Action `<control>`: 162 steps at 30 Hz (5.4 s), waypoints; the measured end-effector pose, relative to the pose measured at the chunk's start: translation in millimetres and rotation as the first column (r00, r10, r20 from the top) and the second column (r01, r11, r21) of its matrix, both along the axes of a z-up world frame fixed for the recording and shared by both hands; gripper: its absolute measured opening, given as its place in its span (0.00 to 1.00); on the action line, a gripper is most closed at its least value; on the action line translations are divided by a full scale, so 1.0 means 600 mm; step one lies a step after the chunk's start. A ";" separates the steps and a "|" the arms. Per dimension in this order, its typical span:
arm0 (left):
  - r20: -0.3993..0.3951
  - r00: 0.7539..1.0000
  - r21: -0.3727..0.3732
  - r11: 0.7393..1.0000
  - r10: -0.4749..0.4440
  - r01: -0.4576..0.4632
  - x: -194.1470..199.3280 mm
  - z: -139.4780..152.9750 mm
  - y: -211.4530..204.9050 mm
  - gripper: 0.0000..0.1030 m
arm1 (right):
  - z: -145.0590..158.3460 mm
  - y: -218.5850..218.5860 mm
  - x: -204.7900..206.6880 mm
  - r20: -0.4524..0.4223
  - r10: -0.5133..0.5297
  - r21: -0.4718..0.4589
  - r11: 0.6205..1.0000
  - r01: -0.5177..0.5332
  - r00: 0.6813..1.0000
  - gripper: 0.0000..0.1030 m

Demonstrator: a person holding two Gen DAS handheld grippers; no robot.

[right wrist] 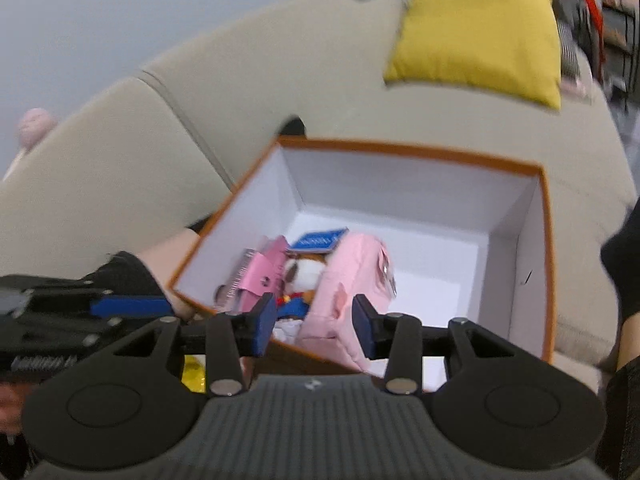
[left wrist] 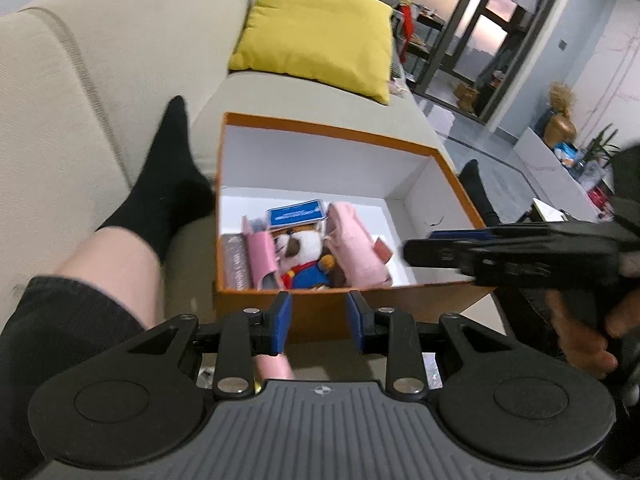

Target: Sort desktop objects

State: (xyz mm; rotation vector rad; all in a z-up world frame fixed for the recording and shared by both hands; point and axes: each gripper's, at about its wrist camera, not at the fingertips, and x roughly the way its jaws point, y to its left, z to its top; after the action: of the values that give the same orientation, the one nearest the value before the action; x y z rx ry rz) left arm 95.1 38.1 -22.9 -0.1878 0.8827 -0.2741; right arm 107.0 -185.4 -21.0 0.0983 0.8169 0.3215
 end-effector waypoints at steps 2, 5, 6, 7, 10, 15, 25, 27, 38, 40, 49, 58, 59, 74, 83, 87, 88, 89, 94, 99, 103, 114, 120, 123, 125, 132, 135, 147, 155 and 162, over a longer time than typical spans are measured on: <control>-0.004 1.000 0.022 1.000 0.022 -0.022 -0.013 -0.001 0.003 0.33 | 0.006 0.001 -0.030 0.047 0.007 -0.006 1.000 -0.007 0.999 0.43; -0.017 0.999 0.053 0.998 0.038 -0.037 -0.035 -0.008 0.003 0.33 | 0.006 -0.004 -0.071 0.113 0.000 -0.007 1.000 0.000 0.994 0.44; -0.025 0.999 0.055 0.998 0.040 -0.039 -0.042 -0.012 0.003 0.33 | 0.003 -0.007 -0.084 0.123 -0.007 -0.012 1.000 0.009 0.992 0.44; -0.035 0.999 0.052 0.998 0.041 -0.039 -0.049 -0.017 0.002 0.33 | -0.001 -0.009 -0.092 0.122 -0.020 -0.019 1.000 0.023 0.992 0.44; -0.066 0.997 0.043 0.998 0.037 -0.034 -0.068 -0.036 -0.004 0.33 | -0.022 -0.027 -0.120 0.112 -0.063 -0.013 0.998 0.065 0.992 0.44; -0.106 0.994 0.039 0.999 0.029 -0.025 -0.090 -0.071 -0.024 0.33 | -0.077 -0.066 -0.151 0.005 -0.161 -0.013 0.987 0.161 0.987 0.44; -0.109 0.989 0.013 0.995 -0.100 0.102 -0.082 -0.095 -0.116 0.33 | -0.145 -0.168 -0.217 -0.121 -0.438 -0.180 0.892 0.414 0.891 0.56; -0.118 0.985 0.016 0.992 -0.124 0.127 -0.077 -0.103 -0.138 0.36 | -0.152 -0.183 -0.219 -0.129 -0.467 -0.187 0.878 0.441 0.875 0.58; -0.215 0.969 0.017 0.991 -0.125 0.132 -0.006 -0.168 -0.212 0.52 | -0.184 -0.214 -0.183 -0.233 -0.490 -0.105 0.871 0.479 0.840 0.50; -0.232 0.965 0.016 0.992 -0.121 0.128 0.006 -0.178 -0.221 0.55 | -0.193 -0.219 -0.176 -0.261 -0.488 -0.093 0.872 0.481 0.833 0.47; -0.255 0.959 0.029 0.991 -0.121 0.133 0.035 -0.201 -0.248 0.66 | -0.204 -0.212 -0.156 -0.286 -0.456 -0.041 0.885 0.464 0.843 0.37; -0.232 0.954 0.055 0.976 -0.191 0.209 0.026 -0.208 -0.265 0.70 | -0.211 -0.203 -0.146 -0.313 -0.376 0.052 0.910 0.411 0.872 0.37; -0.230 0.953 0.052 0.976 -0.195 0.212 0.025 -0.209 -0.265 0.67 | -0.211 -0.203 -0.147 -0.314 -0.375 0.056 0.910 0.411 0.872 0.37; -0.120 0.958 -0.028 0.966 -0.260 0.258 0.008 -0.166 -0.255 0.32 | -0.220 -0.222 -0.148 -0.348 -0.378 0.112 0.892 0.438 0.858 0.37; -0.189 0.922 -0.068 0.941 -0.338 0.331 -0.011 -0.181 -0.263 0.26 | -0.224 -0.230 -0.149 -0.368 -0.379 0.154 0.876 0.457 0.849 0.37; -0.212 0.921 -0.078 0.946 -0.326 0.316 -0.013 -0.187 -0.252 0.27 | -0.223 -0.230 -0.149 -0.365 -0.381 0.154 0.875 0.458 0.850 0.36; -0.216 0.921 -0.079 0.946 -0.324 0.314 -0.012 -0.188 -0.251 0.27 | -0.223 -0.229 -0.149 -0.364 -0.381 0.151 0.876 0.458 0.850 0.37; -0.219 0.921 -0.081 0.947 -0.321 0.311 -0.012 -0.188 -0.251 0.27 | -0.223 -0.230 -0.148 -0.363 -0.381 0.150 0.877 0.457 0.850 0.37; -0.211 0.927 -0.110 0.950 -0.311 0.293 -0.016 -0.182 -0.246 0.21 | -0.224 -0.234 -0.150 -0.366 -0.387 0.160 0.870 0.467 0.846 0.36; -0.189 0.938 -0.137 0.953 -0.292 0.269 -0.018 -0.164 -0.232 0.14 | -0.212 -0.230 -0.155 -0.342 -0.397 0.146 0.873 0.466 0.852 0.36; -0.157 0.947 -0.166 0.953 -0.281 0.255 -0.021 -0.132 -0.214 0.14 | -0.179 -0.233 -0.166 -0.311 -0.381 0.168 0.880 0.445 0.871 0.35; 0.046 0.959 -0.117 0.952 -0.279 0.283 0.008 0.030 -0.171 0.14 | 0.000 -0.204 -0.143 -0.058 -0.269 0.153 0.949 0.275 0.961 0.35; 0.075 0.962 -0.076 0.960 -0.263 0.268 0.089 0.057 -0.179 0.14 | 0.044 -0.187 -0.053 0.011 -0.239 0.046 0.970 0.238 0.971 0.35; -0.037 0.964 -0.109 0.961 -0.261 0.256 0.150 0.018 -0.186 0.14 | 0.035 -0.186 0.003 -0.016 -0.239 -0.025 0.971 0.239 0.971 0.35; -0.118 0.956 -0.092 0.961 -0.269 0.259 0.183 -0.020 -0.198 0.14 | 0.020 -0.188 0.034 -0.048 -0.234 -0.061 0.971 0.231 0.971 0.35; -0.278 0.899 -0.059 0.940 -0.338 0.335 0.228 -0.102 -0.235 0.14 | -0.014 -0.187 0.085 -0.108 -0.202 -0.130 0.974 0.188 0.973 0.35; -0.307 0.883 -0.043 0.932 -0.355 0.360 0.239 -0.118 -0.239 0.14 | -0.022 -0.187 0.098 -0.122 -0.194 -0.143 0.974 0.177 0.973 0.35; -0.383 0.845 0.027 0.910 -0.374 0.415 0.251 -0.143 -0.244 0.14 | -0.035 -0.179 0.119 -0.138 -0.210 -0.175 0.967 0.185 0.968 0.35; -0.356 0.863 0.164 0.885 -0.359 0.436 0.232 -0.134 -0.261 0.23 | -0.038 -0.175 0.120 -0.141 -0.214 -0.188 0.964 0.186 0.967 0.35; -0.336 0.869 0.182 0.881 -0.363 0.438 0.226 -0.123 -0.252 0.31 | -0.036 -0.177 0.117 -0.137 -0.220 -0.194 0.962 0.192 0.966 0.35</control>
State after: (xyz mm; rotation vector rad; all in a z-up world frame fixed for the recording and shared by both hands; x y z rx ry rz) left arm 230.9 -113.4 -96.7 0.2072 1.2446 -0.5308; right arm 176.9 -291.8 -42.9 0.0399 0.9806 0.0415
